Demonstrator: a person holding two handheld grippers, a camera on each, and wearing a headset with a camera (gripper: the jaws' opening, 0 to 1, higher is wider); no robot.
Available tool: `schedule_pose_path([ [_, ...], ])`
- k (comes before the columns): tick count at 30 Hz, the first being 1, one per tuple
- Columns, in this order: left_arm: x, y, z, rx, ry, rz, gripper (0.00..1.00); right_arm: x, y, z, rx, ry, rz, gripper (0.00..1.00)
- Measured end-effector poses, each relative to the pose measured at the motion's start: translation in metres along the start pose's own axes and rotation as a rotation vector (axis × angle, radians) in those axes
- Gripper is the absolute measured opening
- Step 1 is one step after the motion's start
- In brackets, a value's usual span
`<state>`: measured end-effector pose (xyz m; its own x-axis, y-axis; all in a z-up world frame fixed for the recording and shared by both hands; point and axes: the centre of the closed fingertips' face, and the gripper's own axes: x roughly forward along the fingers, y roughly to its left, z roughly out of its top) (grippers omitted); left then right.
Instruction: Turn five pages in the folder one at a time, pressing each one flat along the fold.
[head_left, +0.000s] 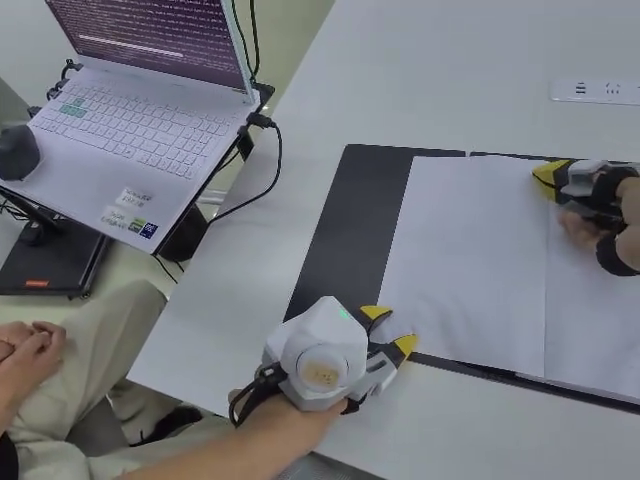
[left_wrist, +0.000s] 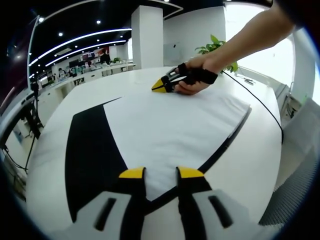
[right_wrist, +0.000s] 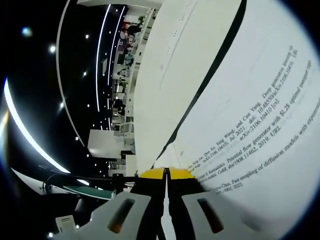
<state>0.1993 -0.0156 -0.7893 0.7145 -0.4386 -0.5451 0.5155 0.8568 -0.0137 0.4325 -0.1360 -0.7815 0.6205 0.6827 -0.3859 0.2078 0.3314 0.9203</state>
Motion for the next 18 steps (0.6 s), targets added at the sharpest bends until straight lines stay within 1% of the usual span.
schedule_pose_path([
  [5,0.0,-0.001,0.001,-0.003,0.0,0.0,0.22,-0.009,-0.002,-0.014,0.003,0.038,0.005,0.0],
  [9,0.0,-0.001,0.001,-0.002,-0.001,-0.003,0.22,-0.015,-0.005,-0.019,-0.007,0.05,-0.003,0.0],
  [10,0.0,-0.001,0.001,0.0,0.0,-0.004,0.22,-0.017,-0.006,-0.021,-0.007,0.063,-0.003,0.0],
  [16,0.0,-0.002,0.001,-0.003,-0.001,-0.003,0.22,-0.028,-0.01,-0.025,0.004,0.07,0.005,0.0],
  [18,0.0,-0.002,0.002,-0.002,-0.001,-0.003,0.22,-0.032,-0.01,-0.032,0.011,0.099,0.009,0.0],
])
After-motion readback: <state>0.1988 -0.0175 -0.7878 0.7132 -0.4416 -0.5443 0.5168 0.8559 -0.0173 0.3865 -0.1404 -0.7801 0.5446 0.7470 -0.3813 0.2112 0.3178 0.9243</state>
